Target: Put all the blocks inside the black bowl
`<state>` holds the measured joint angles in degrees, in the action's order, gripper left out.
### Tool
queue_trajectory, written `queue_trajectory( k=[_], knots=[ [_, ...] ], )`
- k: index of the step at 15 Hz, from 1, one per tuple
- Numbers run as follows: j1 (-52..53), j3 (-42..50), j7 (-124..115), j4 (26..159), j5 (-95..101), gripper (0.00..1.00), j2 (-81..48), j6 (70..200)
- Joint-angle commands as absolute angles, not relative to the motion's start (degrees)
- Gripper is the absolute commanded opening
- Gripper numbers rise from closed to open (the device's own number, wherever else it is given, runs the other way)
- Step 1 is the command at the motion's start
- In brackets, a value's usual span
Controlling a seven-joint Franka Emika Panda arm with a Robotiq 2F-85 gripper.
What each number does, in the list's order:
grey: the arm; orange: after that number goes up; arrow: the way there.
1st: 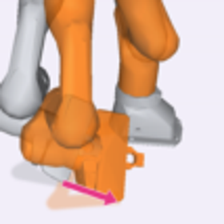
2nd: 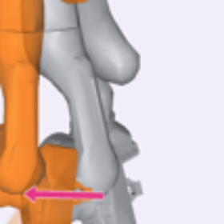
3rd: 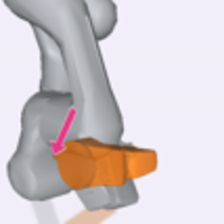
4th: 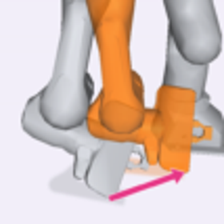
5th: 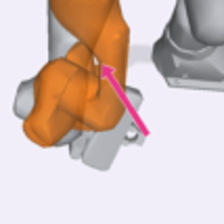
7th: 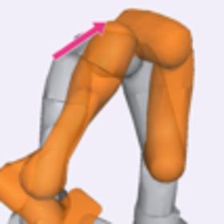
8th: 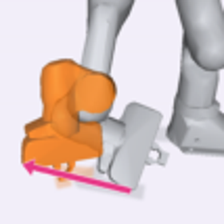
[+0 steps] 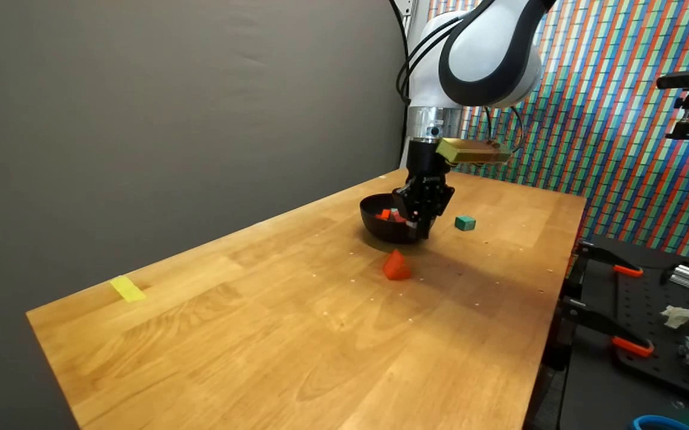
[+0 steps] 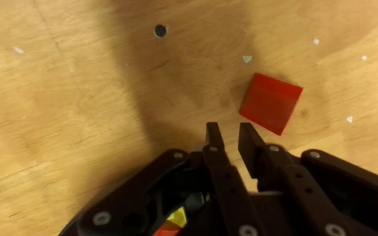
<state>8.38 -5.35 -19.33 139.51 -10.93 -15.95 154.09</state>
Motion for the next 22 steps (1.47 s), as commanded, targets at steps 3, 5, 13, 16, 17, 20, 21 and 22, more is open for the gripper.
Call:
queue_trajectory(
  k=[3, 5, 13, 16, 17, 20, 21, 22],
  knots=[
    [9.1, -3.8, -14.5, 141.2, -3.1, 0.60, -13.9, 153.3],
    [9.4, -2.8, -13.2, 142.6, 2.3, 0.75, -11.7, 153.0],
    [6.1, -5.1, 6.8, 144.0, 7.6, 1.00, -5.4, 150.8],
    [4.8, -6.4, 18.9, 142.7, 4.6, 1.00, -5.9, 149.6],
    [4.6, -7.3, 22.9, 142.4, 2.5, 1.00, -6.3, 149.2],
    [5.0, -7.3, 22.8, 142.2, 1.3, 1.00, -7.4, 149.6],
    [5.0, -7.8, 24.1, 142.1, 0.5, 1.00, -7.5, 149.4],
    [5.0, -8.0, 24.5, 142.1, 0.4, 1.00, -7.5, 149.4]
  ],
)
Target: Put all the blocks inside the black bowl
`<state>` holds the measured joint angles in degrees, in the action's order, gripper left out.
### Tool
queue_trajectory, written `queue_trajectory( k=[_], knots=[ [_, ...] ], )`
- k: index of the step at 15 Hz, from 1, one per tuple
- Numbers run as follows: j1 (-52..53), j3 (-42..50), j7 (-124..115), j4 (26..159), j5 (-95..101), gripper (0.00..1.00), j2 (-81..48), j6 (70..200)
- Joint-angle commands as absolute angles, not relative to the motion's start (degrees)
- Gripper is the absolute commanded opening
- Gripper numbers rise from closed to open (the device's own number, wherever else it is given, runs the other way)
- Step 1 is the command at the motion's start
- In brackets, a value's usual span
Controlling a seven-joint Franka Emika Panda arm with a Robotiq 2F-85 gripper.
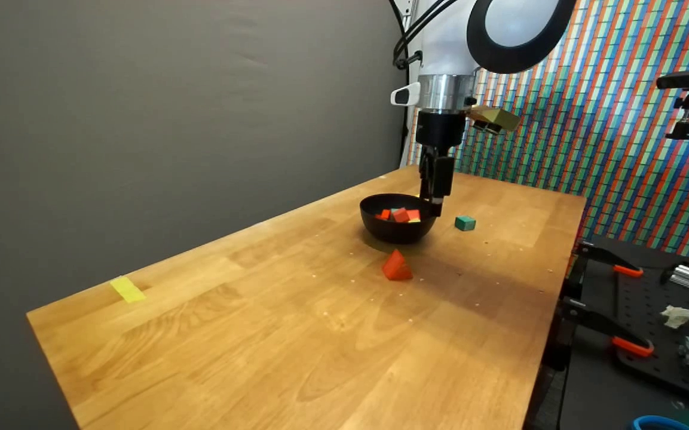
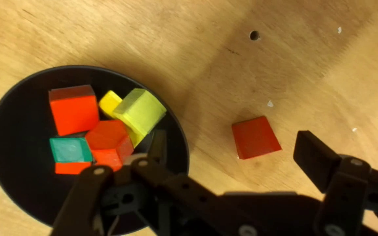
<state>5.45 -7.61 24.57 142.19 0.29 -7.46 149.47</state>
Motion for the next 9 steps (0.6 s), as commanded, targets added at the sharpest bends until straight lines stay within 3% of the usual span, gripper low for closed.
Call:
queue_trajectory(
  k=[1, 5, 9],
  knots=[
    [5.7, -7.3, 23.0, 141.9, 5.0, 1.00, -8.2, 148.2],
    [8.3, -6.6, 14.8, 141.3, 13.4, 1.00, -11.9, 158.1],
    [10.0, -5.6, 8.4, 139.2, 19.4, 1.00, -15.6, 159.2]
  ],
)
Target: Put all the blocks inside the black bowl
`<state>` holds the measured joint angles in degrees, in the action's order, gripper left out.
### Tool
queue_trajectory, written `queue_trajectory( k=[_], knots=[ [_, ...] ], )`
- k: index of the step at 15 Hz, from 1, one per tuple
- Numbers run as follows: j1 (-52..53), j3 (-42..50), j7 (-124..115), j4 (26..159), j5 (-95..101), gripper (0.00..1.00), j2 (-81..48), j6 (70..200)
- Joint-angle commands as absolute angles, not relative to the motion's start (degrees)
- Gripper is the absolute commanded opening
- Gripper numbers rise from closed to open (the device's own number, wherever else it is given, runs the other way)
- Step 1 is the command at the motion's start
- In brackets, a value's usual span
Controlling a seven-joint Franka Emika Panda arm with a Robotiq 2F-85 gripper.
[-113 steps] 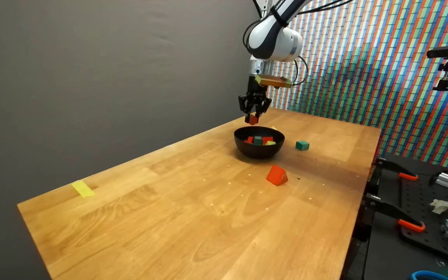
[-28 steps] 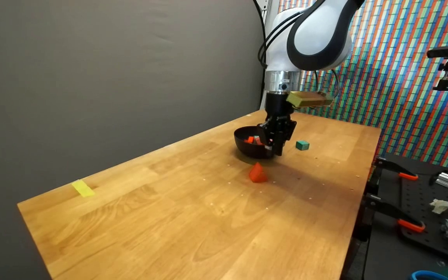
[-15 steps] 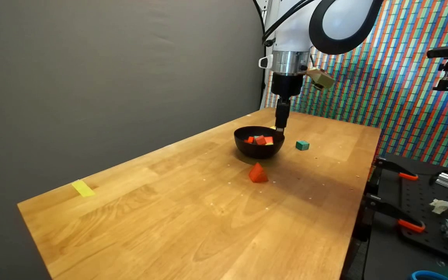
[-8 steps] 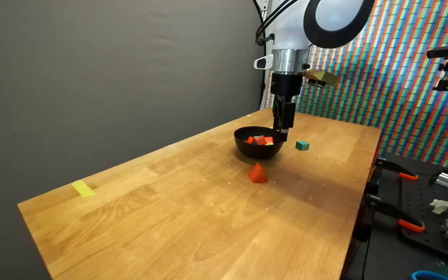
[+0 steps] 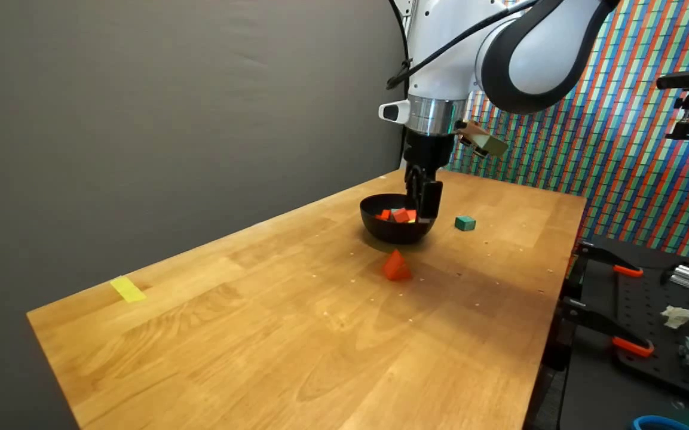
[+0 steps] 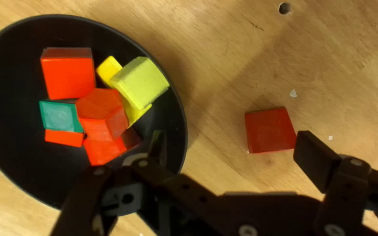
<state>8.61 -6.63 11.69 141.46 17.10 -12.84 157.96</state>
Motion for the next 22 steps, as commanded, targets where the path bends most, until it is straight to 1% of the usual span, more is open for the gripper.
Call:
queue_trajectory(
  k=[1, 7, 11, 13, 17, 22],
  knots=[
    [10.0, -5.8, 8.1, 138.8, 19.1, 1.00, -16.4, 159.0],
    [8.7, -8.8, 11.1, 137.0, 13.8, 1.00, -19.2, 158.9],
    [8.1, -9.9, 12.9, 133.4, 11.6, 1.00, -21.4, 157.7],
    [8.5, -9.4, 12.8, 132.2, 12.2, 1.00, -21.6, 157.9],
    [12.2, -5.0, 8.6, 131.2, 19.3, 1.00, -20.4, 159.1],
    [15.4, -3.7, 6.4, 130.6, 25.1, 1.00, -20.5, 159.7]
  ],
)
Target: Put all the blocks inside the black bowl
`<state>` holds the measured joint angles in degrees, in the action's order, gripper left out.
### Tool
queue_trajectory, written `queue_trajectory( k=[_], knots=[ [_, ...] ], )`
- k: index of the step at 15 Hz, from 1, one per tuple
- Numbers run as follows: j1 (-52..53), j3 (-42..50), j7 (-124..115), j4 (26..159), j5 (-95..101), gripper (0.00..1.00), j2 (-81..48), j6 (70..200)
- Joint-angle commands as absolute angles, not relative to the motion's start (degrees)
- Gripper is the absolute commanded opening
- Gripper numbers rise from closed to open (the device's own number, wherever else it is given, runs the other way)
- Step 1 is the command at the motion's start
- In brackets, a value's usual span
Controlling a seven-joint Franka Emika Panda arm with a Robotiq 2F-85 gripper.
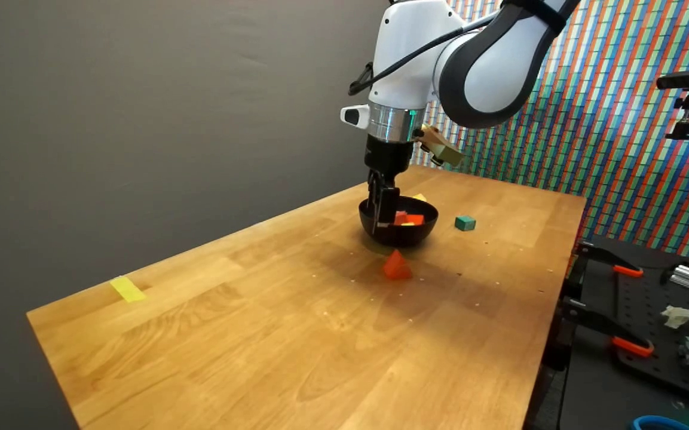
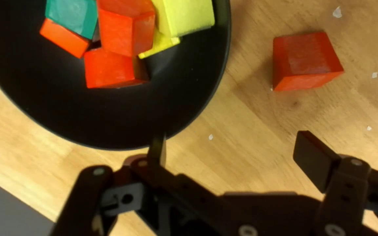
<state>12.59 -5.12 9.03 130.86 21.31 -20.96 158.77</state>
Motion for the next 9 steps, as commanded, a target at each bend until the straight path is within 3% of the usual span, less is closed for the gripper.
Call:
queue_trajectory(
  k=[1, 9],
  knots=[
    [16.1, -3.6, 6.0, 130.6, 26.2, 1.00, -20.5, 159.6],
    [15.7, -5.9, 5.6, 132.0, 23.2, 1.00, -21.5, 158.5]
  ],
)
